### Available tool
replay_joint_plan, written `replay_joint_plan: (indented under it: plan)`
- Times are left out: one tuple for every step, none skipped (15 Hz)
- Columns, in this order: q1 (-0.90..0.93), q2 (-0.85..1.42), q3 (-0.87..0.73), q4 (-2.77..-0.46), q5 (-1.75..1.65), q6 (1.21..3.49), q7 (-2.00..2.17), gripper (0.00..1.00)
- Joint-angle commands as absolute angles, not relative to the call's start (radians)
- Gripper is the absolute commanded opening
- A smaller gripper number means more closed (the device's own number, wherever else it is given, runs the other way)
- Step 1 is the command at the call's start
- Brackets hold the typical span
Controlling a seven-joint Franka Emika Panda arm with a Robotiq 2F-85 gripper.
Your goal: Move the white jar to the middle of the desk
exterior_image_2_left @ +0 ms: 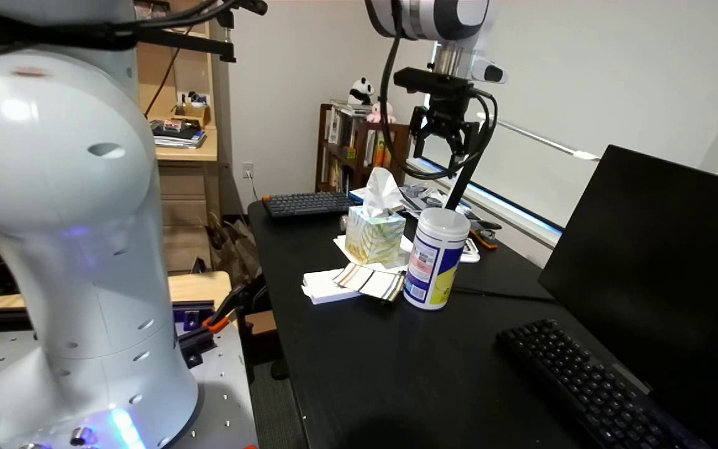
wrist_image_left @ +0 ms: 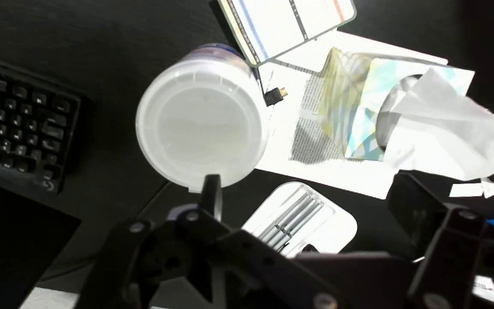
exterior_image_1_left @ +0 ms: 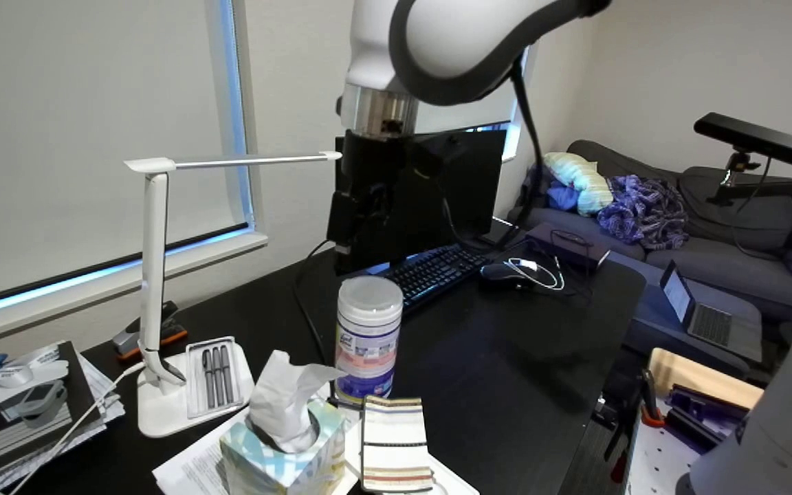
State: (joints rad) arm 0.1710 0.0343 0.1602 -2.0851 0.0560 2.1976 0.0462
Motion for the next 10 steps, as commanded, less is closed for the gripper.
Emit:
replay_joint_plan:
  plan:
    - [0.166,0.201,0.159,-1.911,0.016,2.155,-0.068,1.00]
    - [0.165,0.234,0.160,-1.878,0.010,2.151,-0.104,1.00]
    - [0.162,0.264,0.164,-1.853,0.013,2.148,-0.163,1.00]
    - [0.159,0.291,0.166,-1.826,0.014,2.136,-0.204,1.00]
    - [0.159,0.312,0.169,-1.811,0.008,2.130,-0.249,1.00]
    - [0.158,0.331,0.168,-1.796,-0.002,2.125,-0.283,1.00]
    - [0.160,0.340,0.167,-1.799,-0.016,2.135,-0.309,1.00]
    - [0.154,0.352,0.166,-1.802,-0.019,2.145,-0.339,1.00]
    - [0.151,0.362,0.165,-1.804,-0.027,2.150,-0.362,1.00]
    - [0.151,0.363,0.162,-1.819,-0.041,2.167,-0.376,1.00]
